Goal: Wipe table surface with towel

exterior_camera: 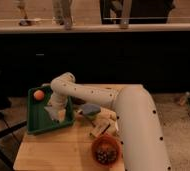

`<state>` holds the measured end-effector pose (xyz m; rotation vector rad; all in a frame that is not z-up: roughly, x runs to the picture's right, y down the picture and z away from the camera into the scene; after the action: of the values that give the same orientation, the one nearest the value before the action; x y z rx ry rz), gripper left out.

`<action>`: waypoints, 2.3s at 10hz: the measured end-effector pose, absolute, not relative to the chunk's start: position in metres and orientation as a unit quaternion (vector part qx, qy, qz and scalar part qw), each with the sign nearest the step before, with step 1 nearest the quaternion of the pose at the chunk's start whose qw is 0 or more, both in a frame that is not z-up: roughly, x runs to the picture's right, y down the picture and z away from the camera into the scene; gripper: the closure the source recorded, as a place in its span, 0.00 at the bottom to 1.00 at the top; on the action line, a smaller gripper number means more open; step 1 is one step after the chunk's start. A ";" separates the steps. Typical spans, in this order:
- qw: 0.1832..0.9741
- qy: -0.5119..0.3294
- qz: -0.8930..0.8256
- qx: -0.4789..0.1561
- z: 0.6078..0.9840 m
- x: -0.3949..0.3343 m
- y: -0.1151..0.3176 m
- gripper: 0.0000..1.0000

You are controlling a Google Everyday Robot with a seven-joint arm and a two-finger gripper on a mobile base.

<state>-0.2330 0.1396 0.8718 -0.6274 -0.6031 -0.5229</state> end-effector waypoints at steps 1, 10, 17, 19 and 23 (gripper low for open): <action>0.873 -0.286 -0.247 -0.308 0.875 -0.233 0.141 0.20; 0.879 -0.259 -0.210 -0.341 0.894 -0.227 0.142 0.20; 0.878 -0.252 -0.192 -0.358 0.908 -0.219 0.148 0.20; 0.876 -0.254 -0.192 -0.363 0.911 -0.219 0.151 0.29; 0.873 -0.258 -0.190 -0.367 0.909 -0.220 0.152 0.72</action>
<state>-0.2197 0.1518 0.9094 -0.7665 -0.5392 -0.3966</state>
